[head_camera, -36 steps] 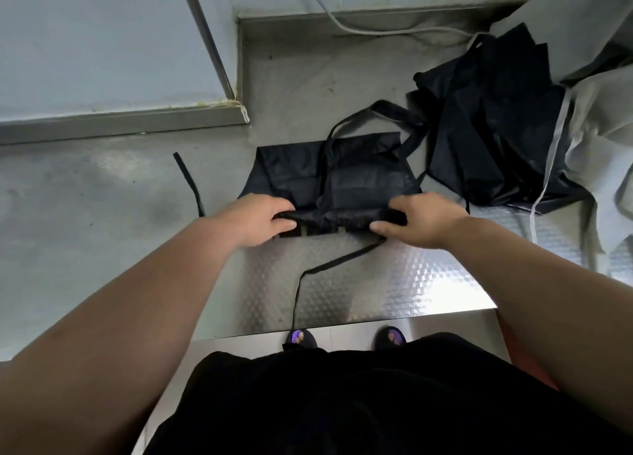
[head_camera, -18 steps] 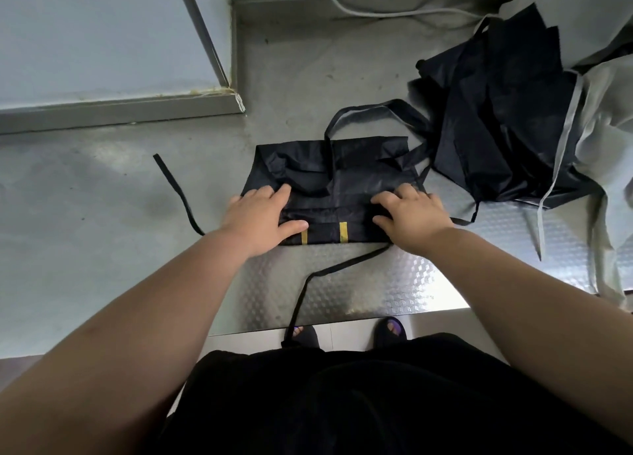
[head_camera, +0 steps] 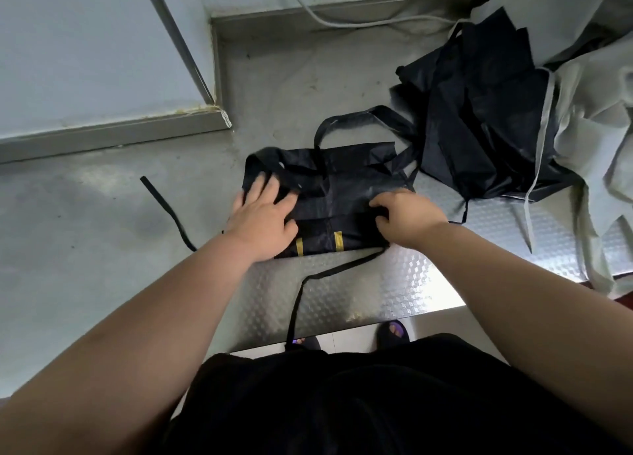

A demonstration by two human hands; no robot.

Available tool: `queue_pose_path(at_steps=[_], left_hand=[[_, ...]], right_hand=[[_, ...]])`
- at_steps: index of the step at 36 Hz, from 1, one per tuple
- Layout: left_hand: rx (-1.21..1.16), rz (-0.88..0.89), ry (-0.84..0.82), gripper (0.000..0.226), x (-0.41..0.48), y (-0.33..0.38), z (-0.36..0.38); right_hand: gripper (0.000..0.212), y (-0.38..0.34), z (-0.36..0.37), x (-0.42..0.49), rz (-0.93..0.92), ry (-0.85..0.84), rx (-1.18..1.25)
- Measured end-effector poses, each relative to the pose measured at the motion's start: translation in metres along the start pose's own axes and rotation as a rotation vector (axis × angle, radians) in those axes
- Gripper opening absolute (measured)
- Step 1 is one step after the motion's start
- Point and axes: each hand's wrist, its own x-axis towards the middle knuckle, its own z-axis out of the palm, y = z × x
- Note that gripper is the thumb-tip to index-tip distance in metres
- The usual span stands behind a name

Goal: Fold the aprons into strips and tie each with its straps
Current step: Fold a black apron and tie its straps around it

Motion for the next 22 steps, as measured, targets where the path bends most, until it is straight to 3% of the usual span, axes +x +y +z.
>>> queue_pose_path(at_steps=[5, 9, 14, 22], left_hand=[[0.017, -0.044, 0.057, 0.083, 0.017, -0.017, -0.029], [-0.011, -0.106, -0.002, 0.071, 0.041, -0.025, -0.045], [-0.103, -0.186, 0.008, 0.076, 0.057, -0.016, -0.038], [-0.029, -0.237, -0.007, 0.070, 0.065, -0.009, -0.042]], right_hand=[[0.060, -0.005, -0.017, 0.007, 0.032, -0.075, -0.095], [0.058, -0.008, -0.017, 0.015, 0.053, -0.075, -0.031], [0.051, -0.003, -0.020, 0.034, 0.184, 0.041, 0.177], [0.063, -0.004, -0.042, 0.063, 0.102, -0.010, 0.079]])
